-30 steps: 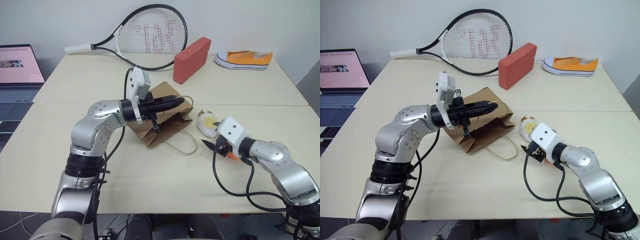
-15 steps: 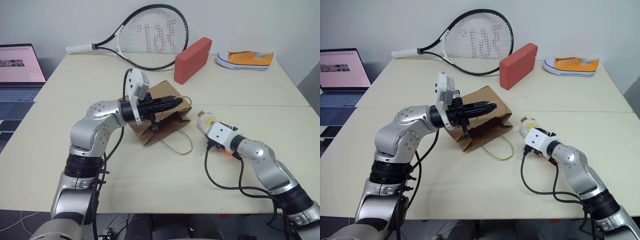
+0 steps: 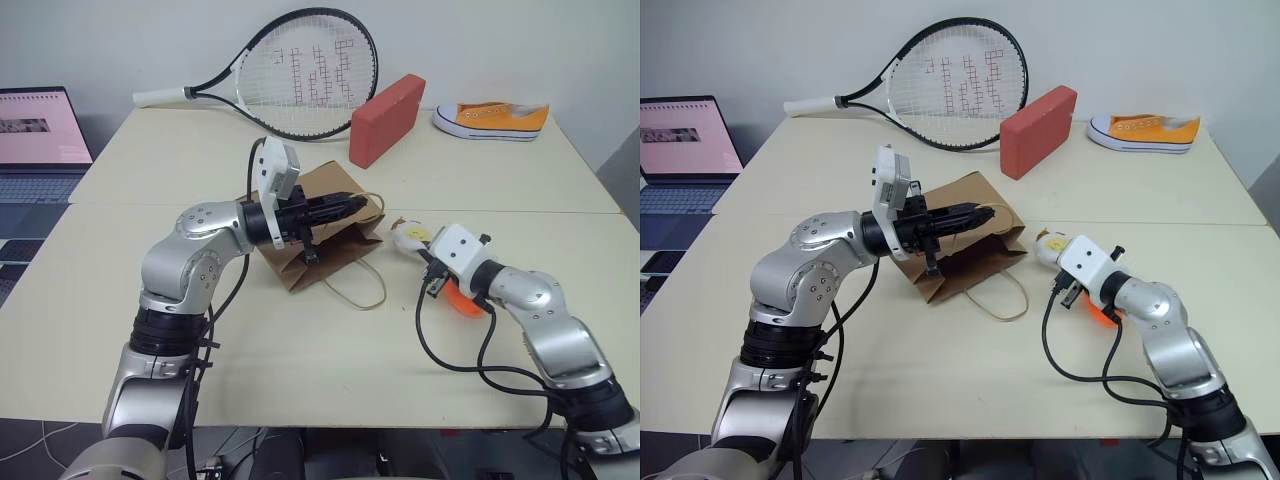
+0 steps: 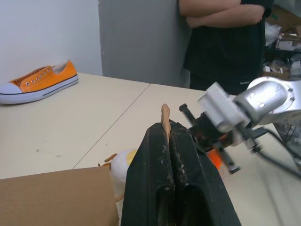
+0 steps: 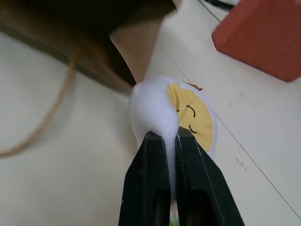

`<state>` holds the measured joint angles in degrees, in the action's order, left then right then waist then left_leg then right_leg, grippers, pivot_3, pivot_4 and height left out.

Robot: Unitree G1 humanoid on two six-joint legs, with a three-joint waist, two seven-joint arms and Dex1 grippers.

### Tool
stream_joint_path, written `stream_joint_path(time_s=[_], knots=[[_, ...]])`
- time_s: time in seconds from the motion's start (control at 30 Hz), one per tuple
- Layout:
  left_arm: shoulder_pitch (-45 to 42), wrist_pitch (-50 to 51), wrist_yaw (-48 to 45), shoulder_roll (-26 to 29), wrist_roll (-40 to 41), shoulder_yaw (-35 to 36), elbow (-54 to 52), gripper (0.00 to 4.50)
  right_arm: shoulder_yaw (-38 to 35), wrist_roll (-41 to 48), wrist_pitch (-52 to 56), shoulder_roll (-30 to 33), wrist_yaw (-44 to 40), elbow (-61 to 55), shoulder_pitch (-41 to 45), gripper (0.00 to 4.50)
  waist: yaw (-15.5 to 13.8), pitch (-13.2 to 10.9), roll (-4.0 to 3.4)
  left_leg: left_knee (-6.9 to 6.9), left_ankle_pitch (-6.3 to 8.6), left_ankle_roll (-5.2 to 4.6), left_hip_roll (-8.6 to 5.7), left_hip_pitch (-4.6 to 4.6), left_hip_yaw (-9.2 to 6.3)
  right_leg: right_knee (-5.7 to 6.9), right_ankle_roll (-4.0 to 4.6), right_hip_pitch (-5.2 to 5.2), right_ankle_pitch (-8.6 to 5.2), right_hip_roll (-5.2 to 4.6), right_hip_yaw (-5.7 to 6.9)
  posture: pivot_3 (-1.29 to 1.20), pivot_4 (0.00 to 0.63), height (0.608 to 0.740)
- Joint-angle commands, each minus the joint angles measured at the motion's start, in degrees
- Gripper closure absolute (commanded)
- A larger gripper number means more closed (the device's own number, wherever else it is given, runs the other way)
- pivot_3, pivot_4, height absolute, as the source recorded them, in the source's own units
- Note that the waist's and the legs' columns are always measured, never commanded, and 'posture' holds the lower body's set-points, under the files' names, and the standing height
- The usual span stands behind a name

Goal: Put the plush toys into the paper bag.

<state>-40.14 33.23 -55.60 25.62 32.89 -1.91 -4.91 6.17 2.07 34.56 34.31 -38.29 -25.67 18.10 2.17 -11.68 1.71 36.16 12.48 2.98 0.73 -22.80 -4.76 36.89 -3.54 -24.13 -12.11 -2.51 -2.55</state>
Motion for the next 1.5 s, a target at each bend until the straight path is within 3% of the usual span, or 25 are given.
stream_joint_path(time_s=[0.03, 0.23, 0.5, 1.03, 1.27, 1.47, 1.5], knots=[[-1.44, 0.06, -0.14, -0.10, 1.31, 0.93, -1.52, 4.50, -2.46, 7.53, 7.44, -0.50, -2.60, -7.92, -0.27, 4.47, 0.00, 0.00, 0.00, 0.01, 0.00, 0.00, 0.00, 0.00, 0.00, 0.00, 0.00, 0.00, 0.00, 0.00, 0.00, 0.00, 0.150, 0.740], [-2.24, 1.54, -0.29, 0.20, 2.92, 1.53, -1.90, 4.50, 2.01, 9.08, 10.32, -5.65, 1.47, -7.86, 1.09, 4.47, 0.01, 0.00, 0.00, 0.01, 0.00, 0.00, 0.00, 0.01, 0.01, 0.00, 0.01, 0.01, 0.00, 0.00, 0.00, 0.00, 0.150, 0.740], [-1.71, 3.51, -0.91, 1.54, 4.54, 1.29, -3.80, 4.50, 7.78, 3.75, 1.04, -12.87, 7.17, 2.85, 5.55, 4.47, 0.15, 0.00, 0.00, 0.00, 0.00, 0.00, 0.00, 0.01, 0.02, 0.00, 0.00, -0.01, 0.00, 0.00, -0.01, 0.00, 0.150, 0.740], [-1.20, 4.46, -1.04, 2.37, 5.42, 0.77, -4.58, 4.50, 9.37, -2.25, -12.03, -27.14, 16.89, 25.70, 12.81, 4.47, 0.23, 0.00, 0.00, -0.02, 0.00, 0.00, 0.01, 0.01, 0.00, 0.02, 0.02, -0.02, 0.01, 0.00, 0.01, 0.00, 0.150, 0.740], [-0.83, 4.96, -1.32, 2.51, 5.18, 0.60, -4.84, 4.50, 8.11, -3.16, -15.69, -29.10, 18.97, 30.02, 13.25, 2.28, 0.42, 0.00, -0.01, -0.02, 0.00, 0.00, 0.01, 0.01, 0.00, 0.03, 0.02, -0.02, 0.01, 0.01, 0.01, 0.00, 0.150, 0.740], [-0.64, 4.23, -0.90, 2.01, 4.21, 0.30, -4.13, 4.50, 9.23, -2.13, -11.84, -25.78, 14.14, 20.93, 10.52, 0.13, 0.45, -0.01, -0.01, -0.03, 0.00, 0.00, 0.01, 0.01, -0.01, 0.04, 0.02, -0.03, 0.01, 0.01, 0.01, 0.00, 0.150, 0.740], [-0.63, 4.16, -0.85, 1.93, 4.13, 0.26, -4.08, 4.50, 9.36, -1.96, -10.99, -25.13, 13.35, 19.44, 10.09, 0.06, 0.43, 0.00, -0.01, -0.03, 0.00, 0.00, 0.01, 0.01, -0.01, 0.04, 0.02, -0.03, 0.01, 0.01, 0.01, 0.00, 0.150, 0.740]])
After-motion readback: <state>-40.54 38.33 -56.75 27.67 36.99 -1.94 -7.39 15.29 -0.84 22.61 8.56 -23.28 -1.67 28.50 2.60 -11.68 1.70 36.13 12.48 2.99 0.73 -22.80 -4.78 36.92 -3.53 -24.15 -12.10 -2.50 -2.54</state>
